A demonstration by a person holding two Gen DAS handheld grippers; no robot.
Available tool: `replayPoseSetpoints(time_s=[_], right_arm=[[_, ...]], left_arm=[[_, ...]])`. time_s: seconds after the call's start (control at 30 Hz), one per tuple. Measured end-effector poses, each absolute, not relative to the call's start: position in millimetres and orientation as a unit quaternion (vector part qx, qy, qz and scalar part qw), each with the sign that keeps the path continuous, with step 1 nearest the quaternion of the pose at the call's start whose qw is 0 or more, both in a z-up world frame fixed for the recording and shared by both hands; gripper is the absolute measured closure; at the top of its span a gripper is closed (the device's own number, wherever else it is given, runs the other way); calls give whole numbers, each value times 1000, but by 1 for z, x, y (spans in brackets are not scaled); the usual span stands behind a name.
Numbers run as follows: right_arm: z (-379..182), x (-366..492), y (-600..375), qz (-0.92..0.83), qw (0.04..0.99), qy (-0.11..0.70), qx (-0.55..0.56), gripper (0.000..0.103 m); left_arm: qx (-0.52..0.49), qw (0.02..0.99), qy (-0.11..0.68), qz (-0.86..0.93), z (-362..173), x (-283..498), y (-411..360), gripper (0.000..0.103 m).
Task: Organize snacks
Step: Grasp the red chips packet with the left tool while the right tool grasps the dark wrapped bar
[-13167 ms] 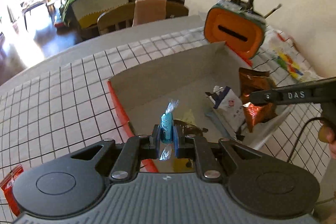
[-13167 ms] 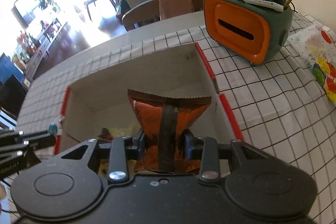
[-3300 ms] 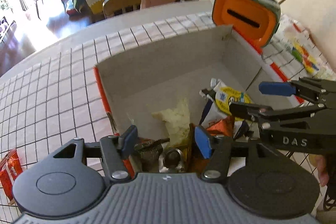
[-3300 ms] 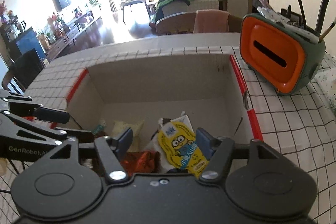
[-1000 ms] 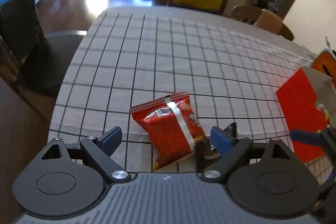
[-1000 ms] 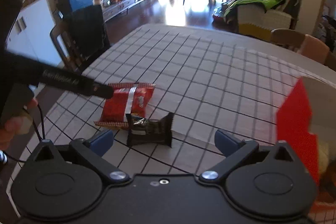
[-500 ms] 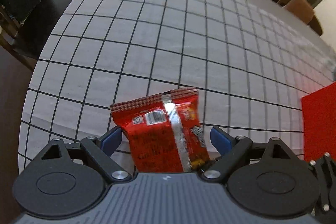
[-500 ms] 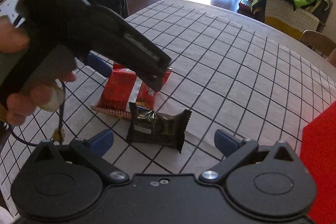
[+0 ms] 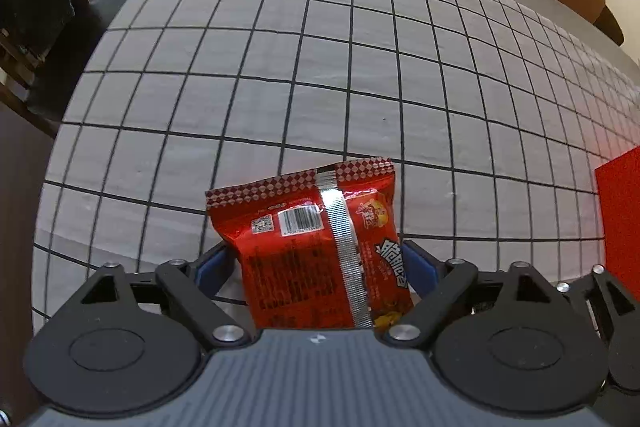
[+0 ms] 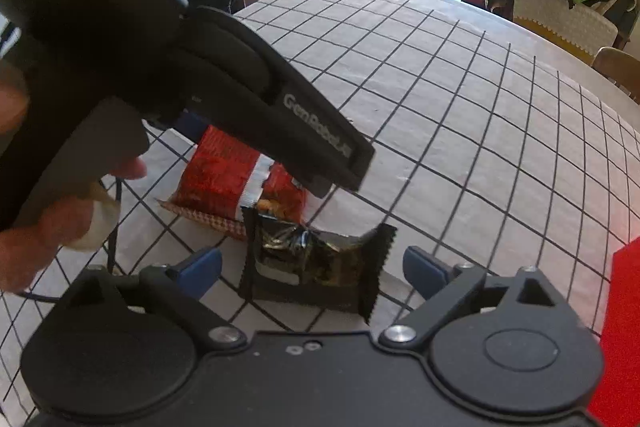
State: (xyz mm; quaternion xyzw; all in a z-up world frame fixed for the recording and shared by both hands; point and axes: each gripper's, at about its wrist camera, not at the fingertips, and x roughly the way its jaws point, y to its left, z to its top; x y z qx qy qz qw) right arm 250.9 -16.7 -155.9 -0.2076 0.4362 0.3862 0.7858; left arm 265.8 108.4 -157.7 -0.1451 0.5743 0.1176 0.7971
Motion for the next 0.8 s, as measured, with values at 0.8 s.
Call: replayPoseSetpoints(time_s=[0.8], right_arm=[[-145, 209, -47, 342, 808, 445, -178, 47]], left_arm=[[-180, 819, 534, 105, -144, 167, 143, 31]])
